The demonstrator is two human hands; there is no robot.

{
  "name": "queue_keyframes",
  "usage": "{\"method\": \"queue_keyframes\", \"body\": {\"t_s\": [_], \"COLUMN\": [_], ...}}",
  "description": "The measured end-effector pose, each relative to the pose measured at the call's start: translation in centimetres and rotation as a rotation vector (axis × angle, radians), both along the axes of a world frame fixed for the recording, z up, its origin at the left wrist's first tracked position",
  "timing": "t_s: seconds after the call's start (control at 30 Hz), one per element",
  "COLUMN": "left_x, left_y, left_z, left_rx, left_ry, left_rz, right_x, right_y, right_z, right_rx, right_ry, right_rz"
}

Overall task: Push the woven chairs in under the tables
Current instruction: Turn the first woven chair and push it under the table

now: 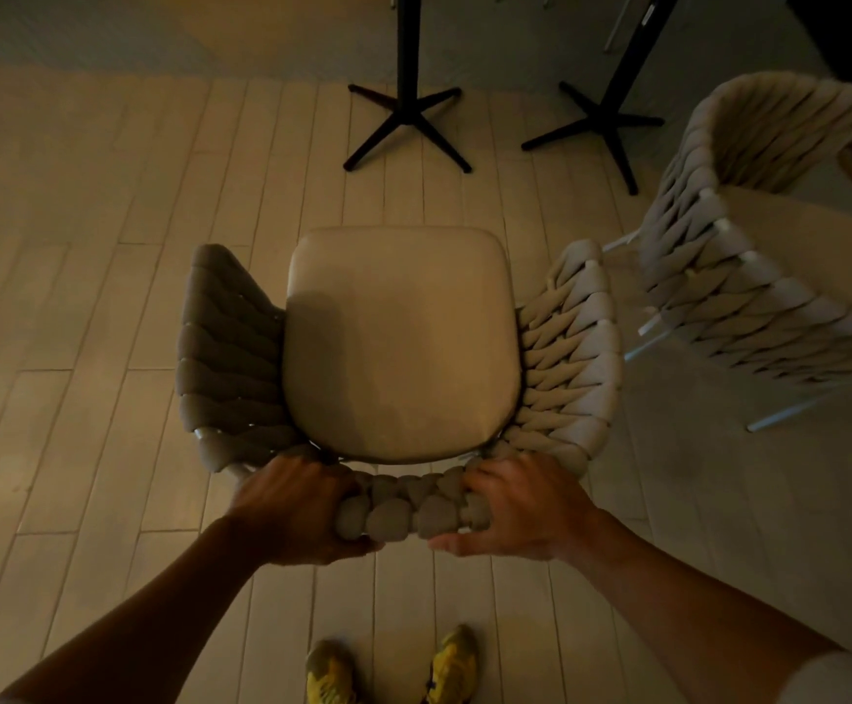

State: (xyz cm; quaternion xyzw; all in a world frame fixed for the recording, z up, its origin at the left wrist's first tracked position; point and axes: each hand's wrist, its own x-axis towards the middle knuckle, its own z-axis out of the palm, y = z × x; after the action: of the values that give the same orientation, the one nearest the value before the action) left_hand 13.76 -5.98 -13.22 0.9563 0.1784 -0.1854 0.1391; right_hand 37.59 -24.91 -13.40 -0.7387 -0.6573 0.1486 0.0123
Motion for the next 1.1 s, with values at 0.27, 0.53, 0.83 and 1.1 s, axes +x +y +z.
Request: {"method": "queue_keyframes", "body": {"t_s": [0.27,0.53,0.83,1.1], "left_x": [1.8,3.8,5.8,7.6], "left_y": [2.4,5.1,7.3,9.8], "left_z": [0.6,0.1,0.1,0.1], "left_rx": [-0.033,0.001,0.033,0.024], "left_ry": [0.070,0.050,0.030,0.046], "left_rz": [-0.057,-0.024,-0.007,0.007], "right_x": [1.3,3.4,5.3,7.1], "right_y": [1.7,4.5,6.8,9.3], "right_z": [-0.2,0.0,-0.1,-0.1], "right_rx": [0.048,0.107,0.131,0.120], "right_ry": [-0.007,0.001,-0.014,-0.038], "right_rz": [-0.003,-0.011,-0.029,-0.041]}}
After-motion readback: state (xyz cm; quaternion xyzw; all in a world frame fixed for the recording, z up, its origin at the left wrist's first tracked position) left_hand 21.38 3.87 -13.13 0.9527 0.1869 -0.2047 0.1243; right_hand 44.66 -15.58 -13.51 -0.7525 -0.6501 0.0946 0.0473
